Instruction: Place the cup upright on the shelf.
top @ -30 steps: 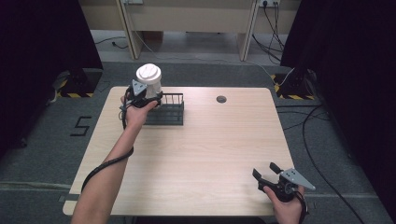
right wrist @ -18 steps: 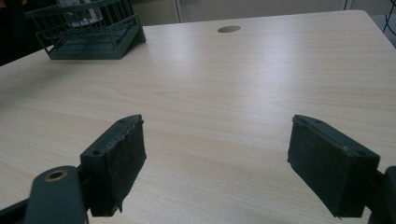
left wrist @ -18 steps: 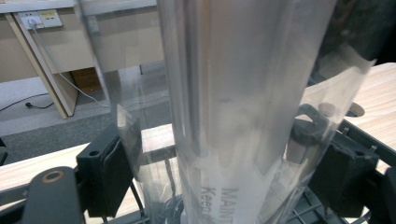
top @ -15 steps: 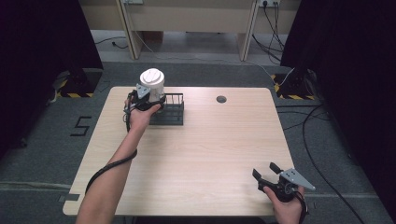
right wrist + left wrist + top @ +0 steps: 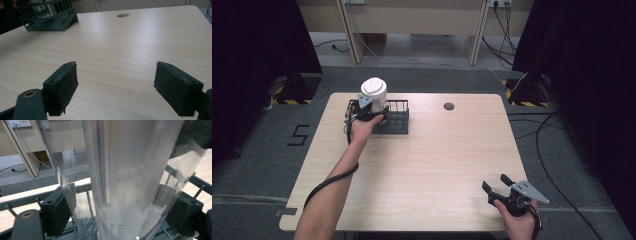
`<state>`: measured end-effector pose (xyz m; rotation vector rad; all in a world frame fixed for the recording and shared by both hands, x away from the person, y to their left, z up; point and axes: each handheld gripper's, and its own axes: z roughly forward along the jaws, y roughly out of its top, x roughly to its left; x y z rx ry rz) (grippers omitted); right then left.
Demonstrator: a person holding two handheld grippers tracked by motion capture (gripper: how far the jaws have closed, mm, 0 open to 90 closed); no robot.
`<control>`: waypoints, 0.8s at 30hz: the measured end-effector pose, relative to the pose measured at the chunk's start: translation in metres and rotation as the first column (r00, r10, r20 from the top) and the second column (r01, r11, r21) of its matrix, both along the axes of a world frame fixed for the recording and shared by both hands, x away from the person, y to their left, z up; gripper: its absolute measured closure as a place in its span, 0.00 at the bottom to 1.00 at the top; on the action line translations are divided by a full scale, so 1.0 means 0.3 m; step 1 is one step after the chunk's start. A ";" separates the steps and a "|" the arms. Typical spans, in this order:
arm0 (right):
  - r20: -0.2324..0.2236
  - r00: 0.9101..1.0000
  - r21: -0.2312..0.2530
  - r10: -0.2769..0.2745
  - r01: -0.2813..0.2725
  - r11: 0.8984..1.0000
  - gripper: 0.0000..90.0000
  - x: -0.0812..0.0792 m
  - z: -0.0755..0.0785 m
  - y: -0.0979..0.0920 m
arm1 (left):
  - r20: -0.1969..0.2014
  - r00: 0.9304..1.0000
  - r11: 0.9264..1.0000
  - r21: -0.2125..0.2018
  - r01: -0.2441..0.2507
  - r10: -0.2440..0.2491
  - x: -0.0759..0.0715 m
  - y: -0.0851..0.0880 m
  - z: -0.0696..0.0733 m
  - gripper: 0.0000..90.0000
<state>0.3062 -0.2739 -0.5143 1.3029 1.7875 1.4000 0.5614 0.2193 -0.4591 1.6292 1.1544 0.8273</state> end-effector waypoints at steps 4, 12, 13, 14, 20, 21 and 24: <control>0.002 1.000 -0.004 0.000 0.000 1.000 0.22 0.000 0.000 0.000 | -0.010 1.000 1.000 0.006 0.003 -0.003 -0.001 0.002 0.005 0.19; 0.003 1.000 -0.004 0.002 -0.002 1.000 0.21 0.000 0.000 0.001 | 0.009 1.000 1.000 0.021 -0.006 0.006 -0.014 0.002 0.013 0.16; 0.003 1.000 -0.005 0.002 -0.002 1.000 0.21 0.000 0.000 0.001 | 0.011 1.000 1.000 0.019 -0.006 0.006 -0.016 0.002 0.016 0.16; 0.003 1.000 -0.005 0.002 -0.002 1.000 0.21 0.000 0.000 0.001 | 0.011 1.000 1.000 0.016 -0.006 0.006 -0.019 0.003 0.019 0.16; -0.002 1.000 0.000 0.002 -0.002 1.000 0.21 -0.001 0.000 0.003 | 0.019 1.000 1.000 0.003 -0.001 0.001 -0.039 0.012 0.027 0.16; -0.002 1.000 0.000 0.002 -0.002 1.000 0.21 -0.001 0.000 0.003 | 0.022 1.000 1.000 0.003 -0.001 0.001 -0.043 0.013 0.028 0.16; -0.002 1.000 0.000 0.001 -0.001 1.000 0.21 -0.001 0.000 0.003 | 0.029 1.000 1.000 -0.003 0.004 -0.004 -0.056 0.019 0.031 0.16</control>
